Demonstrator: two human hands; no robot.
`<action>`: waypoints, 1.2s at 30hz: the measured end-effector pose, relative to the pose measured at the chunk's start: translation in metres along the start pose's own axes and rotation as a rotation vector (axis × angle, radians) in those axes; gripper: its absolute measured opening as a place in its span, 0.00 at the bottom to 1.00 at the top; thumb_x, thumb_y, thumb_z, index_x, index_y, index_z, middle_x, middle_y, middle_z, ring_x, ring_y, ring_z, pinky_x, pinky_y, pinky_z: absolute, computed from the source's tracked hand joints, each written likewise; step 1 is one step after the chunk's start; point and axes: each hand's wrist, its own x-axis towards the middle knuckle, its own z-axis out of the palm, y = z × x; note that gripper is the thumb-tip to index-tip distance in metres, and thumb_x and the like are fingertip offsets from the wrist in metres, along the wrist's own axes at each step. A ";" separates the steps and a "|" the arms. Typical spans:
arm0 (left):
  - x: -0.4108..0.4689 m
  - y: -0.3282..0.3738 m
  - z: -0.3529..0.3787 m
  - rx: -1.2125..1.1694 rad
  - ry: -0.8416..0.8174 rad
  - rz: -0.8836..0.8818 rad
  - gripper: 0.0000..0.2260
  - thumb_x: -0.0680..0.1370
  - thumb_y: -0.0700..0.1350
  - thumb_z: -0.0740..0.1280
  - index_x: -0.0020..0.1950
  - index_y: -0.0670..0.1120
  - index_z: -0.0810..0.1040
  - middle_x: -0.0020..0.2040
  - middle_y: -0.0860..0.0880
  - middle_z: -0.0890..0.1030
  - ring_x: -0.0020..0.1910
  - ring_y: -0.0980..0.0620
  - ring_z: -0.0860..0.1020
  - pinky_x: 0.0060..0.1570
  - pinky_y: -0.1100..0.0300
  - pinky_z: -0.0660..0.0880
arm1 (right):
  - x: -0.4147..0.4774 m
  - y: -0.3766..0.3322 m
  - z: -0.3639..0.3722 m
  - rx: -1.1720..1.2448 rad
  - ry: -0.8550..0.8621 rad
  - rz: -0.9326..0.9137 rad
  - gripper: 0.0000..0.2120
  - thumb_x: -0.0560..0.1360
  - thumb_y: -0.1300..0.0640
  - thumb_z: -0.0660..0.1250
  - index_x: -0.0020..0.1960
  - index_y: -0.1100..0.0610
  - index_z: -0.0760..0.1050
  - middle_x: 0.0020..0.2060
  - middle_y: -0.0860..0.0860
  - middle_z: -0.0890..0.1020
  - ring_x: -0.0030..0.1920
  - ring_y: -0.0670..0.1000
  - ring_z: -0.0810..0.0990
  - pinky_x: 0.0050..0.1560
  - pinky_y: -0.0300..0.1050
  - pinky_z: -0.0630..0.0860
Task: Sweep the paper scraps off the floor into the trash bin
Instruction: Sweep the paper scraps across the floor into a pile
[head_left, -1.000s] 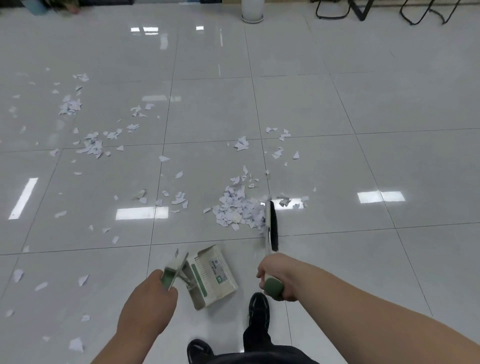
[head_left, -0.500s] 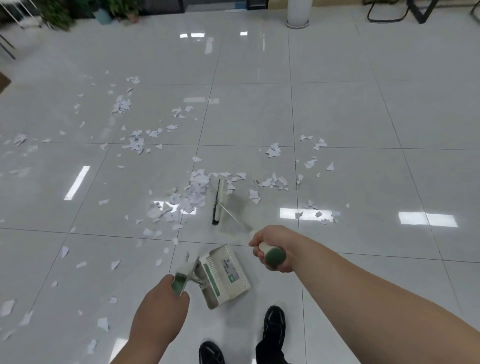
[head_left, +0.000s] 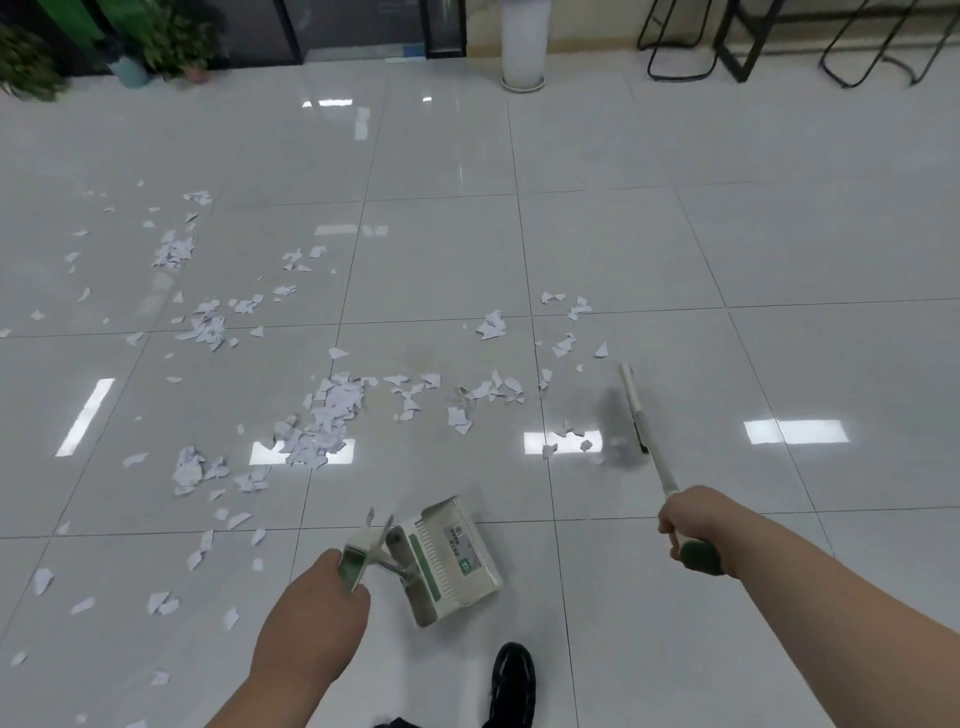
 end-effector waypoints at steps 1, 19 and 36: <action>0.002 0.003 0.001 0.003 -0.003 0.006 0.03 0.78 0.43 0.61 0.44 0.49 0.72 0.39 0.49 0.80 0.40 0.49 0.78 0.38 0.56 0.73 | 0.009 -0.001 -0.006 0.006 0.036 0.006 0.06 0.77 0.70 0.63 0.43 0.64 0.71 0.44 0.61 0.76 0.42 0.60 0.81 0.44 0.51 0.79; 0.073 0.022 -0.014 -0.032 -0.033 0.018 0.04 0.77 0.43 0.62 0.43 0.47 0.72 0.36 0.47 0.79 0.36 0.46 0.78 0.36 0.55 0.72 | -0.005 -0.080 0.114 -0.114 -0.290 -0.027 0.15 0.80 0.67 0.58 0.36 0.56 0.64 0.37 0.51 0.70 0.45 0.53 0.75 0.37 0.32 0.69; 0.167 -0.095 -0.120 -0.161 -0.041 -0.179 0.04 0.77 0.41 0.61 0.42 0.45 0.71 0.35 0.47 0.77 0.33 0.47 0.74 0.34 0.56 0.67 | -0.069 -0.312 0.343 0.136 -0.695 -0.005 0.08 0.73 0.63 0.65 0.52 0.57 0.70 0.28 0.52 0.76 0.22 0.48 0.72 0.27 0.39 0.69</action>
